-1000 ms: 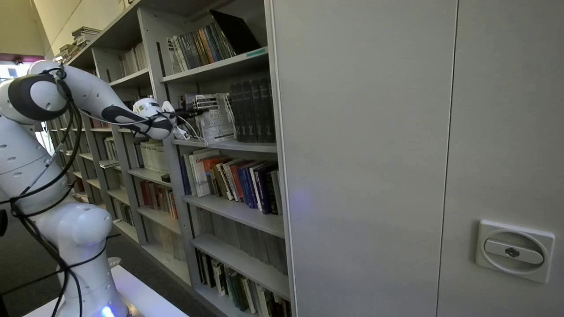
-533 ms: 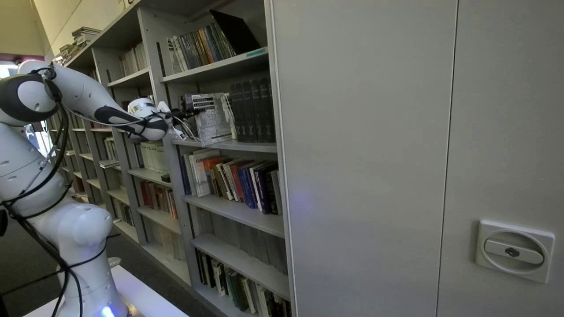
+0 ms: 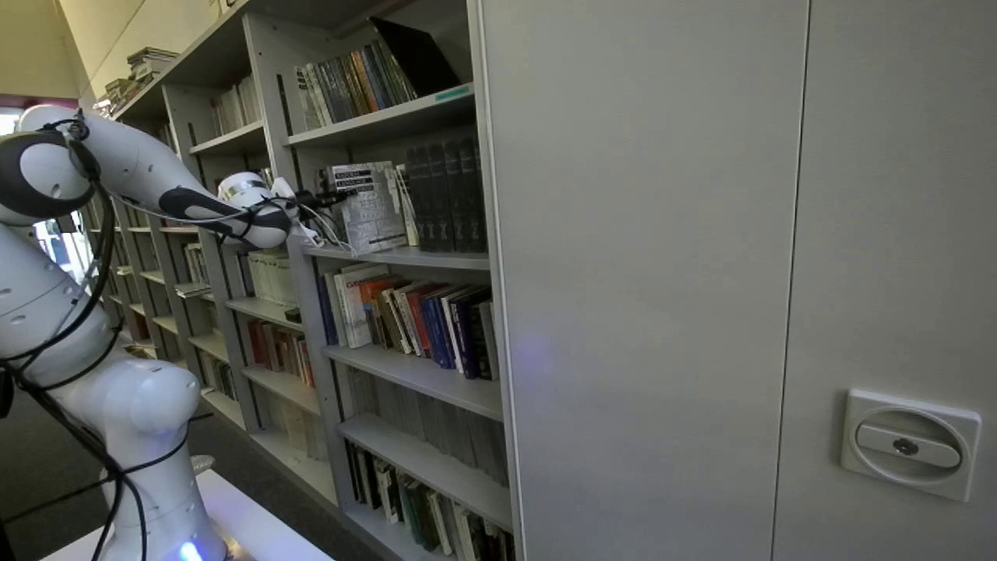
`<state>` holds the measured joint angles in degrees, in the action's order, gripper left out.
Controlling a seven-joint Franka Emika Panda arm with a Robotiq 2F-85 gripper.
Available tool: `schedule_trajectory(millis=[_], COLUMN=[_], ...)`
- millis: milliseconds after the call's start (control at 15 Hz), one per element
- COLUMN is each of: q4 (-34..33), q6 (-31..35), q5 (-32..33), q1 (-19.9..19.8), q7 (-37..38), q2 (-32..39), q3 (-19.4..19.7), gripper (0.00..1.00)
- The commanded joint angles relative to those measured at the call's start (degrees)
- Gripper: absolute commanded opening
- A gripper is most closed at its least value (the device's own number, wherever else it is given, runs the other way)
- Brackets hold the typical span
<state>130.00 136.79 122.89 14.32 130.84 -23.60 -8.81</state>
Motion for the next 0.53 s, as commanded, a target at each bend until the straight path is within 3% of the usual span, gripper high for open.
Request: schedule_trajectory(millis=[0, 467], q4=[2.3, 4.8], q6=[-1.3, -1.6], q5=[1.7, 1.1], q1=[1.5, 2.8], q7=[1.7, 1.4], q2=[-3.5, -6.7], q3=[0.9, 0.8], gripper=[0.02, 0.02])
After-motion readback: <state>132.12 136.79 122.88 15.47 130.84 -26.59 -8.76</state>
